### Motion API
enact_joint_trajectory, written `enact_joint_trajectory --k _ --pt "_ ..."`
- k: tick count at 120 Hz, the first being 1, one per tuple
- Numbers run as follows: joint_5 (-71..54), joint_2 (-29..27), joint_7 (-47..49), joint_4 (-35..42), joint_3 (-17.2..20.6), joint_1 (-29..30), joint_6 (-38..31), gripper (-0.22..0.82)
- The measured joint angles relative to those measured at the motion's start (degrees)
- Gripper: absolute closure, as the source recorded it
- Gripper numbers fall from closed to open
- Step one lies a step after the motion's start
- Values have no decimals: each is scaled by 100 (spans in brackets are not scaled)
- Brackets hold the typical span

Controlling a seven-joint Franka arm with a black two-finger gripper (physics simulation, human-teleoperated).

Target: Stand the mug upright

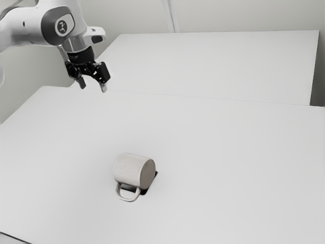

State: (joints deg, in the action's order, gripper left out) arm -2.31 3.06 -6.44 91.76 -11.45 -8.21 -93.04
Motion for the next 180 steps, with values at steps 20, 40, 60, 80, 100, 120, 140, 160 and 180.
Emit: enact_joint_trajectory --k 20,40,60,80,100,120,140,160,180 --pt "145 -354 -301 548 -31 316 -237 2" --pt "1005 -1113 -416 1843 -84 356 -507 2" --pt "2427 -1174 -540 2728 -376 663 -578 2" --pt "3495 -701 -869 2957 -648 864 -314 2" --pt "4096 -332 -1425 3247 -685 915 -92 2" --pt "4351 -6 -1967 3411 -700 978 -28 2" --pt "4604 162 -2425 3386 -700 999 -119 3" --pt "4929 351 -2814 3389 -692 862 -280 3" --pt "5208 514 -3112 3387 -692 761 -355 3"
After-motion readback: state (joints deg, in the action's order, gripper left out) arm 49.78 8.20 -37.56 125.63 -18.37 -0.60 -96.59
